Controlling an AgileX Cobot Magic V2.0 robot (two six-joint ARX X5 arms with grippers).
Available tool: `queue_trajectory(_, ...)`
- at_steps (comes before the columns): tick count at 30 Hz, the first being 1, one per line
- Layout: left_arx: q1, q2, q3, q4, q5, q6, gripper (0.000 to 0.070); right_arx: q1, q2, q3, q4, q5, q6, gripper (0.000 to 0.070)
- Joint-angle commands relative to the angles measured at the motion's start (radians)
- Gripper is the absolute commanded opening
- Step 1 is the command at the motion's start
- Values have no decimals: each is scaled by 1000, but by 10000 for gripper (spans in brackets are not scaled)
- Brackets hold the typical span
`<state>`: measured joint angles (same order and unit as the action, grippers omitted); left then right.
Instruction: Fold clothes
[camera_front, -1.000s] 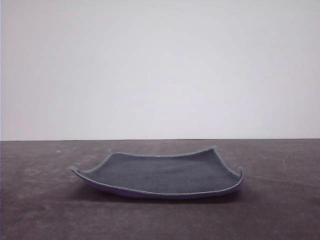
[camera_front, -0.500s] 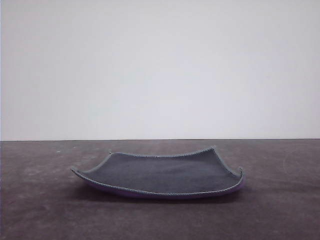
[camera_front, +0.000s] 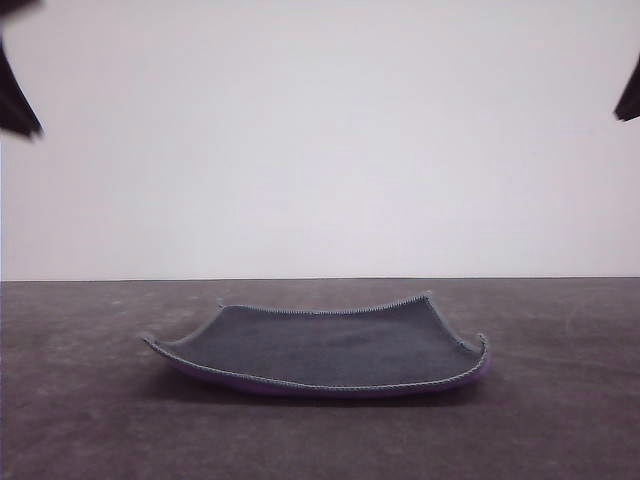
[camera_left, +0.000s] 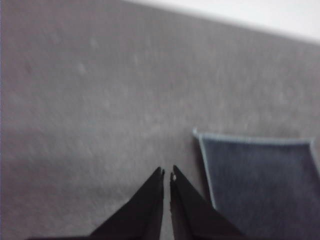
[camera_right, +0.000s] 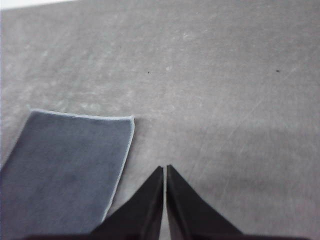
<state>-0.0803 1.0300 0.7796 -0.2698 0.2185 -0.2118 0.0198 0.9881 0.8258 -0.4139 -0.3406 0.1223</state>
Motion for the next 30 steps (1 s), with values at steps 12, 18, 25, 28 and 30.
queue_trajectory(12,-77,269,46,34,179,70,15,17,275,40,72,-131,-55,6)
queue_trajectory(18,-82,270,46,54,273,69,30,17,301,40,69,-187,-55,72)
queue_trajectory(25,-82,270,46,54,286,68,472,17,300,40,61,-187,-55,600)
queue_trajectory(28,-82,270,46,55,291,67,469,18,300,40,62,-187,-52,599)
queue_trajectory(30,-82,271,46,55,294,65,463,19,301,40,62,-196,-45,599)
